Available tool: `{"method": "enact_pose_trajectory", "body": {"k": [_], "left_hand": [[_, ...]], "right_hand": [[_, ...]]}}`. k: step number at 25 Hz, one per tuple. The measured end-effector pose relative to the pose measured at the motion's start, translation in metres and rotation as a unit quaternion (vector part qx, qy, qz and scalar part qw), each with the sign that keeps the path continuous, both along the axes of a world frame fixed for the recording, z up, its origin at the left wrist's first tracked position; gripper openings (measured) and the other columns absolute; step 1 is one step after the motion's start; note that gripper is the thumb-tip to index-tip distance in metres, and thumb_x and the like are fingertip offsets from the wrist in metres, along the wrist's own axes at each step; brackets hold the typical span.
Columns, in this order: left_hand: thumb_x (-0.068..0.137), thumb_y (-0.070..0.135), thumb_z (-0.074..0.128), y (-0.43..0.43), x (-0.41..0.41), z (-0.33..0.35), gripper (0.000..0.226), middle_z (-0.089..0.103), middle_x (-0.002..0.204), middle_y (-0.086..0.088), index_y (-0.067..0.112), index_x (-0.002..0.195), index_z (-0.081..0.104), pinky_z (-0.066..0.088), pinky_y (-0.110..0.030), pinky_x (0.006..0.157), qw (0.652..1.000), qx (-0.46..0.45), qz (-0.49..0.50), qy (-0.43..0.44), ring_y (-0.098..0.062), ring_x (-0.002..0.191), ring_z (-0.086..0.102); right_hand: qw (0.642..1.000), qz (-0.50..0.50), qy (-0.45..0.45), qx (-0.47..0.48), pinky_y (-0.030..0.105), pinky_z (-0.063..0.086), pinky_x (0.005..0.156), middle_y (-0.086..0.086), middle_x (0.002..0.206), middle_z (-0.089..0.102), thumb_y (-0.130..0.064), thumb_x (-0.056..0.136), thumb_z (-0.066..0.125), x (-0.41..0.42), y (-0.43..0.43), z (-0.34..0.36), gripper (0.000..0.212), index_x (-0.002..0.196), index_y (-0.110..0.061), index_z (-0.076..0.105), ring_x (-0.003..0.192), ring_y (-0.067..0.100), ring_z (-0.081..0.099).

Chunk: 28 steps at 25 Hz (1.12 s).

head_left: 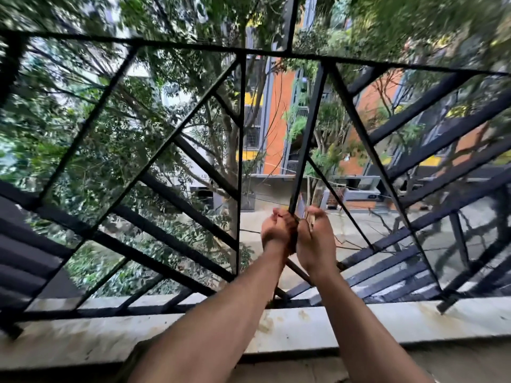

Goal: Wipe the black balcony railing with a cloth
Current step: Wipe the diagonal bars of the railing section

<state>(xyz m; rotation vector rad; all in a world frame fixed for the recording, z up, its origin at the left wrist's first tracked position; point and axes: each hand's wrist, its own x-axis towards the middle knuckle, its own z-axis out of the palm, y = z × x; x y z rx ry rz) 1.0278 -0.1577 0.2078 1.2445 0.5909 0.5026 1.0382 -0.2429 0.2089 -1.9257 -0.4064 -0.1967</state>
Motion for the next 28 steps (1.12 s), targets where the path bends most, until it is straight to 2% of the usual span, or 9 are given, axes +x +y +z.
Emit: {"method": "enact_pose_trajectory", "body": {"k": [2,5,8,11,15,18,22,25,28], "left_hand": [[0.104,0.030,0.045,-0.003,-0.004,0.025,0.027,0.070,0.093,-0.014,0.021,0.082,0.059,0.054,-0.044,0.095,1.000,0.012,0.003,0.007,-0.034,0.100,0.068],[0.107,0.033,0.043,-0.009,-0.005,0.082,0.029,0.070,0.093,-0.010,0.014,0.099,0.064,0.051,-0.020,0.081,0.990,0.104,0.056,-0.077,-0.022,0.087,0.067],[0.103,0.038,0.050,-0.017,-0.020,0.065,0.028,0.070,0.106,-0.008,0.016,0.119,0.056,0.057,-0.039,0.087,0.973,0.186,0.050,-0.129,-0.024,0.099,0.069],[0.094,0.026,0.050,-0.014,-0.021,0.053,0.042,0.068,0.119,-0.005,0.019,0.135,0.049,0.053,-0.044,0.100,0.958,0.271,0.020,-0.092,-0.021,0.112,0.065],[0.096,0.023,0.045,-0.009,-0.004,0.112,0.034,0.071,0.114,0.002,0.026,0.127,0.057,0.055,-0.042,0.098,0.944,0.303,0.035,-0.124,-0.017,0.107,0.067],[0.101,0.028,0.048,-0.021,-0.036,0.092,0.030,0.072,0.112,0.000,0.024,0.127,0.061,0.053,-0.035,0.090,0.945,0.311,0.051,-0.085,-0.018,0.105,0.068],[0.102,0.012,0.051,-0.023,-0.039,0.155,0.023,0.070,0.111,-0.007,0.017,0.121,0.063,0.051,-0.032,0.084,0.953,0.282,0.039,-0.106,-0.021,0.096,0.066],[0.092,0.017,0.051,-0.013,-0.016,0.222,0.023,0.073,0.103,-0.007,0.027,0.110,0.060,0.060,-0.040,0.081,0.937,0.294,0.049,-0.181,-0.026,0.090,0.071],[0.092,0.010,0.053,-0.018,-0.028,0.178,0.030,0.074,0.109,-0.012,0.013,0.119,0.065,0.057,-0.041,0.088,0.921,0.365,0.084,-0.110,-0.030,0.100,0.069]], "right_hand": [[0.999,0.025,0.022,-0.012,0.038,0.047,0.104,0.006,0.134,0.064,-0.027,0.103,0.047,0.000,-0.004,0.007,0.035,0.136,-0.016,0.056,0.123,0.025,0.060],[0.996,0.051,-0.036,0.057,0.034,0.052,0.090,-0.004,0.128,0.069,-0.034,0.101,0.047,-0.010,-0.005,0.034,0.041,0.141,-0.027,0.055,0.112,0.015,0.065],[0.994,0.038,-0.061,0.081,0.017,0.049,0.087,-0.013,0.115,0.071,-0.015,0.098,0.058,-0.015,-0.005,0.056,0.040,0.135,-0.028,0.062,0.106,0.003,0.064],[0.996,0.013,-0.065,0.067,0.025,0.047,0.087,-0.007,0.112,0.071,-0.008,0.087,0.054,-0.018,-0.016,0.051,0.045,0.127,-0.022,0.067,0.107,0.016,0.065],[0.988,-0.024,-0.100,0.114,0.032,0.050,0.090,-0.002,0.109,0.068,-0.013,0.087,0.050,-0.015,-0.023,0.067,0.038,0.121,-0.015,0.067,0.106,0.023,0.065],[0.987,-0.017,-0.155,0.050,0.033,0.042,0.101,0.007,0.125,0.062,-0.015,0.088,0.048,-0.010,-0.019,0.085,0.045,0.131,-0.012,0.061,0.118,0.026,0.056],[0.994,0.039,-0.082,0.067,0.030,0.040,0.105,0.010,0.141,0.058,-0.032,0.103,0.044,-0.004,-0.012,0.101,0.048,0.145,-0.011,0.052,0.130,0.024,0.053],[0.990,0.035,-0.068,0.122,0.024,0.039,0.085,-0.004,0.122,0.063,-0.029,0.109,0.040,-0.009,-0.003,0.123,0.038,0.138,-0.013,0.057,0.115,0.017,0.058],[0.980,0.062,-0.078,0.174,0.016,0.043,0.074,-0.011,0.106,0.066,-0.028,0.098,0.044,-0.015,0.001,0.126,0.031,0.121,-0.020,0.063,0.099,0.009,0.060]]}}
